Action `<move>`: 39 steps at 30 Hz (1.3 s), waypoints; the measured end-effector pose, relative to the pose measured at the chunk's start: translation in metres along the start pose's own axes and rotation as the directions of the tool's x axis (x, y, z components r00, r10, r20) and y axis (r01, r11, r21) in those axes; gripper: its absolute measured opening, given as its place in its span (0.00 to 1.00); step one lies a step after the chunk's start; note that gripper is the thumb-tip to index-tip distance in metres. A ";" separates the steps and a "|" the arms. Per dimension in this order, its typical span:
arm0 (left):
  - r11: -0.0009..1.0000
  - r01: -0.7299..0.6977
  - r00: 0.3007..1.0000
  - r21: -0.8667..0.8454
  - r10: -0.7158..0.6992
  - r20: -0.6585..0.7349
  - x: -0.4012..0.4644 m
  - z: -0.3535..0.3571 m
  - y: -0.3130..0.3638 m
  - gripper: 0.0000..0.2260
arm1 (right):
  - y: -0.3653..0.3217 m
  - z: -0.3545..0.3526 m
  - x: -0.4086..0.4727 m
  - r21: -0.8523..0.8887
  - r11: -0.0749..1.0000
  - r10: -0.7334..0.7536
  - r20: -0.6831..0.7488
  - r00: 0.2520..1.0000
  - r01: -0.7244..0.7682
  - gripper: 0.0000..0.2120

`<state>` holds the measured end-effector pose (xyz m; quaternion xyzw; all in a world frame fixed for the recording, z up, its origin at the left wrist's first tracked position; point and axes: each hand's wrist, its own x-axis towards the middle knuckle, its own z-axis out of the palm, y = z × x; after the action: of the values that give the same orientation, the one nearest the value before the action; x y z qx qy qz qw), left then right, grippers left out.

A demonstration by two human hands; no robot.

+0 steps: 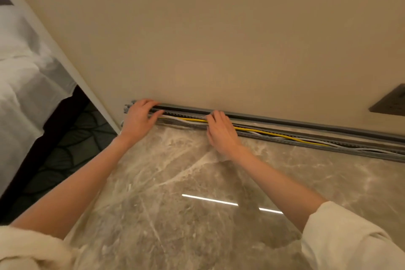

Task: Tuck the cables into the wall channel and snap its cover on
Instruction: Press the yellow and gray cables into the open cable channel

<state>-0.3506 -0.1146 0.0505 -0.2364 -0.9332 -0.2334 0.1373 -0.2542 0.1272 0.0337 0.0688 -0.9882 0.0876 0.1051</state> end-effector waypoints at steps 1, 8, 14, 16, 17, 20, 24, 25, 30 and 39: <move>0.999 0.041 0.999 -0.002 -0.041 -0.011 0.000 -0.006 -0.012 0.11 | -0.007 0.003 0.005 0.001 0.999 -0.041 0.011 0.999 0.041 0.15; 0.863 0.504 0.852 0.024 -0.502 0.147 -0.009 -0.024 -0.076 0.09 | -0.034 0.017 0.028 0.019 0.982 -0.188 -0.009 0.982 0.188 0.20; 0.832 0.552 0.764 -0.054 -0.479 0.433 -0.004 -0.028 -0.097 0.14 | -0.033 0.020 0.043 0.047 0.971 -0.230 -0.077 0.970 0.234 0.13; 0.796 0.593 0.719 -0.119 -0.458 0.523 -0.001 -0.029 -0.099 0.15 | -0.028 0.020 0.044 0.050 0.962 -0.265 -0.073 0.961 0.269 0.14; 0.774 0.617 0.691 -0.143 -0.447 0.567 -0.001 -0.030 -0.100 0.15 | -0.025 0.020 0.045 0.055 0.958 -0.277 -0.063 0.959 0.281 0.15; 0.725 0.663 0.626 -0.185 -0.402 0.668 0.002 -0.032 -0.104 0.15 | -0.019 0.023 0.044 0.046 0.953 -0.297 -0.054 0.953 0.299 0.15; 0.763 0.630 0.592 -0.142 -0.354 0.725 0.010 -0.035 -0.114 0.17 | -0.014 0.034 0.042 0.034 0.952 -0.304 -0.043 0.952 0.305 0.16; 0.789 0.603 0.605 -0.121 -0.353 0.714 0.011 -0.034 -0.115 0.17 | -0.014 0.035 0.041 0.037 0.953 -0.298 -0.038 0.954 0.300 0.17; 0.902 0.430 0.750 -0.044 -0.330 0.573 0.011 -0.027 -0.113 0.07 | -0.014 0.039 0.042 0.140 0.967 -0.209 -0.033 0.977 0.212 0.14; 0.984 0.074 0.937 0.162 -0.124 0.326 0.019 -0.048 -0.108 0.08 | -0.015 0.030 0.052 0.129 0.968 -0.214 -0.023 0.977 0.215 0.03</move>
<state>-0.4140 -0.2161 0.0585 -0.2144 -0.9683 -0.1269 -0.0184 -0.3080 0.1011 0.0181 0.1814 -0.9667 0.1404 0.1136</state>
